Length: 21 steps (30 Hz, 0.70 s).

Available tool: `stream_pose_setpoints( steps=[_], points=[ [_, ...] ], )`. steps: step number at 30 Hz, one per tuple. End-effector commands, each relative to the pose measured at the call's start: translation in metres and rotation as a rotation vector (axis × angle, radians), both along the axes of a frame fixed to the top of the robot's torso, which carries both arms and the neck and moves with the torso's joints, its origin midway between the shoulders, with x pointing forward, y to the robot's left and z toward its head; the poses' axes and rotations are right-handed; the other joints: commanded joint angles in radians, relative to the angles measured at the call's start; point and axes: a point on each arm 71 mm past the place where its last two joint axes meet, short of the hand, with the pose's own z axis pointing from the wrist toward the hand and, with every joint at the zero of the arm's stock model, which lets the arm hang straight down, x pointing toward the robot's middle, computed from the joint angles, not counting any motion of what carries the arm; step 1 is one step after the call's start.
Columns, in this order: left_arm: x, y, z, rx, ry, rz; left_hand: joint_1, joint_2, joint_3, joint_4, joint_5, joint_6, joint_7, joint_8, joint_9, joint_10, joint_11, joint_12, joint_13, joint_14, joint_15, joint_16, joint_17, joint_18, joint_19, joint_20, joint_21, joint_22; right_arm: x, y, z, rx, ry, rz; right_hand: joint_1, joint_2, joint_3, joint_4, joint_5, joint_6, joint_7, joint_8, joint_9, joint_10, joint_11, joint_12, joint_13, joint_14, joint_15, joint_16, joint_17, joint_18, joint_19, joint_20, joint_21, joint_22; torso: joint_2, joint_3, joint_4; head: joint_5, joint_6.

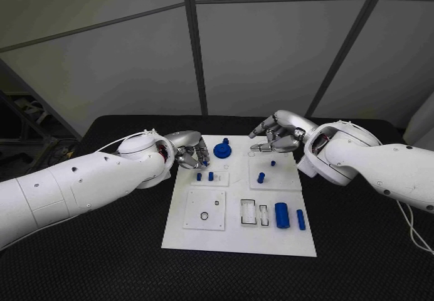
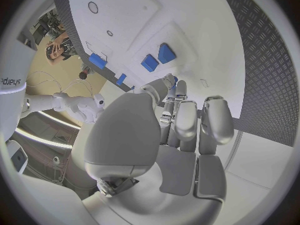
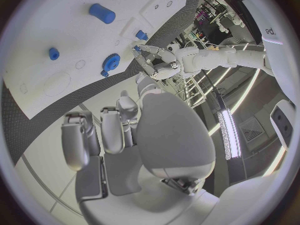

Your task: Assemble the parts on the task board

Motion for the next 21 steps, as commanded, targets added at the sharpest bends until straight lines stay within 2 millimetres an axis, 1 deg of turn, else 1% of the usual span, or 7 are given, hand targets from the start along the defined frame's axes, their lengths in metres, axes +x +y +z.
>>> stream_pose_setpoints(
  steps=[1, 4, 8, 11, 21],
  points=[
    [0.0003, -0.0011, -0.0005, 0.000, 0.009, 0.001, -0.011, -0.001, -0.007, 0.000, -0.005, 0.004, 0.000, 0.000, 0.001, 0.005, 0.004, -0.004, -0.001, 0.023, 0.000, -0.001, -0.001, -0.041, 0.002, 0.002, 0.003, 0.001, -0.0003, 0.0012, 0.0018, 0.004, -0.010, 0.007, 0.001, 0.005, 0.007, 0.000, 0.006, 0.008, 0.002, -0.003, -0.002, -0.004, -0.001, -0.002, -0.001, 0.038, -0.008, -0.006, 0.001, -0.001, 0.091, -0.006, -0.002, 0.241, 0.000, 0.0005, 0.0009, -0.002, -0.001],
    [0.0012, -0.0016, -0.0014, 0.001, 0.011, 0.004, -0.011, -0.001, -0.007, -0.001, -0.006, 0.004, 0.000, -0.001, 0.001, 0.005, 0.004, -0.004, -0.002, 0.023, 0.000, -0.001, -0.001, -0.041, 0.002, 0.002, 0.002, 0.001, -0.0003, 0.0018, 0.0018, 0.004, -0.009, 0.009, 0.001, 0.005, 0.007, 0.000, 0.006, 0.008, 0.002, -0.003, -0.002, -0.004, -0.001, -0.002, -0.001, 0.038, -0.008, -0.006, 0.001, -0.001, 0.091, -0.006, -0.002, 0.241, 0.001, 0.0004, 0.0010, 0.000, -0.002],
    [0.0032, -0.0005, -0.0022, 0.003, 0.010, 0.012, -0.011, -0.001, -0.006, -0.001, -0.006, 0.004, 0.000, -0.001, 0.000, 0.005, 0.004, -0.004, -0.002, 0.023, -0.001, -0.001, -0.002, -0.041, 0.001, 0.002, 0.002, 0.000, -0.0004, 0.0023, 0.0018, 0.004, -0.009, 0.010, 0.001, 0.005, 0.007, 0.000, 0.006, 0.008, 0.002, -0.003, -0.002, -0.004, -0.001, -0.002, -0.001, 0.038, -0.008, -0.006, 0.001, -0.001, 0.091, -0.006, -0.002, 0.241, 0.001, 0.0013, 0.0001, 0.000, -0.003],
    [0.0044, 0.0003, -0.0023, 0.001, 0.006, 0.018, -0.011, -0.001, -0.006, -0.001, -0.006, 0.004, 0.000, -0.001, 0.000, 0.005, 0.004, -0.004, -0.002, 0.023, -0.001, -0.001, -0.002, -0.041, 0.001, 0.002, 0.002, 0.000, -0.0005, 0.0023, 0.0018, 0.004, -0.009, 0.010, 0.001, 0.005, 0.007, 0.000, 0.006, 0.008, 0.002, -0.003, -0.002, -0.004, -0.001, -0.002, -0.001, 0.038, -0.008, -0.006, 0.001, -0.001, 0.091, -0.006, -0.002, 0.241, 0.000, 0.0007, -0.0002, -0.001, -0.003],
    [0.0043, -0.0042, -0.0014, -0.008, -0.003, 0.011, -0.010, -0.001, -0.006, -0.002, -0.007, 0.003, -0.001, -0.002, 0.000, 0.005, 0.004, -0.005, -0.002, 0.023, -0.001, -0.001, -0.002, -0.041, 0.002, 0.002, 0.003, 0.001, -0.0006, 0.0026, 0.0018, 0.004, -0.009, 0.010, 0.001, 0.005, 0.007, 0.000, 0.006, 0.008, 0.002, -0.003, -0.002, -0.004, -0.001, -0.002, -0.001, 0.038, -0.008, -0.006, 0.001, -0.001, 0.091, -0.006, -0.002, 0.241, 0.000, 0.0005, 0.0007, -0.003, -0.004]
  ],
)
